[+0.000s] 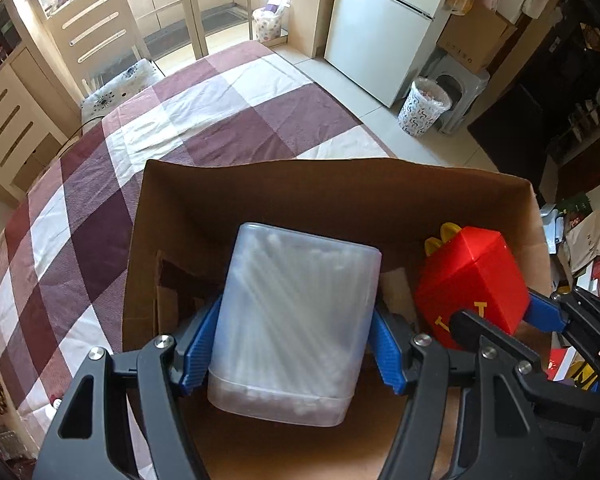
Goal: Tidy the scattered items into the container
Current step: 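Open both tools to drop swab box and Happy Meal box into the box, then move both open tools back over the remaining table items, then grasp the zip bag of cotton pads with the left tool while the right tool grasps the blue sponge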
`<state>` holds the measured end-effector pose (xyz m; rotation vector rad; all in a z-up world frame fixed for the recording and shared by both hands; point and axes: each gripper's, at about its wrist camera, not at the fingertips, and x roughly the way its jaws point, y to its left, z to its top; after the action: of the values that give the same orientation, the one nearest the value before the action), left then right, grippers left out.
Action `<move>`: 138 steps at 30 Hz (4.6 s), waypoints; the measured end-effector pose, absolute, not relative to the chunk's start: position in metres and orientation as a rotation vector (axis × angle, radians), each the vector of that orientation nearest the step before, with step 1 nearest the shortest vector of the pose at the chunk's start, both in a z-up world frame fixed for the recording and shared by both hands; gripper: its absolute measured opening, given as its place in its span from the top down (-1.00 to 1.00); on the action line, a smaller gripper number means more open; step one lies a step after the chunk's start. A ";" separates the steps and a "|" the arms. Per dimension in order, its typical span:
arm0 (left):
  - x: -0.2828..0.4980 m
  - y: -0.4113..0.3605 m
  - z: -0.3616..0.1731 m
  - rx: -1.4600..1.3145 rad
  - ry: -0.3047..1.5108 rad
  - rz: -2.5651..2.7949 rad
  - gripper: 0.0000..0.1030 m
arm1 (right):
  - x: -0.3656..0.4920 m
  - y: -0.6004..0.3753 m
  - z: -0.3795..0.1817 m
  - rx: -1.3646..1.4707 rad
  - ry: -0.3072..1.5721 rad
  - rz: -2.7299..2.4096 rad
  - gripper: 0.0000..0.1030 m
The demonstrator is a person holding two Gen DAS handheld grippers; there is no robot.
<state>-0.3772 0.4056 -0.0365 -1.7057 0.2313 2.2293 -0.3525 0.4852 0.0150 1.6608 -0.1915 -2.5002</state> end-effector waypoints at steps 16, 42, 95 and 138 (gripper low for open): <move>-0.376 0.400 -0.020 -1.666 0.188 2.253 -0.59 | -0.348 0.496 0.024 1.694 -0.287 -2.511 0.22; -0.243 0.305 0.032 -1.602 0.029 2.403 -0.73 | -0.268 0.448 0.085 1.586 -0.271 -2.454 0.21; -0.117 0.016 -0.123 -2.090 -0.460 2.484 -0.72 | -0.197 0.140 -0.045 1.717 0.169 -1.858 0.21; -0.110 -0.025 -0.142 -2.110 -0.545 2.539 0.16 | -0.193 0.099 -0.116 1.806 0.175 -1.852 0.31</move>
<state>-0.1099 -0.0254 -0.1424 -2.1097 -0.5446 2.5390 -0.1932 0.0991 -0.1160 1.8065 0.1754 -1.8518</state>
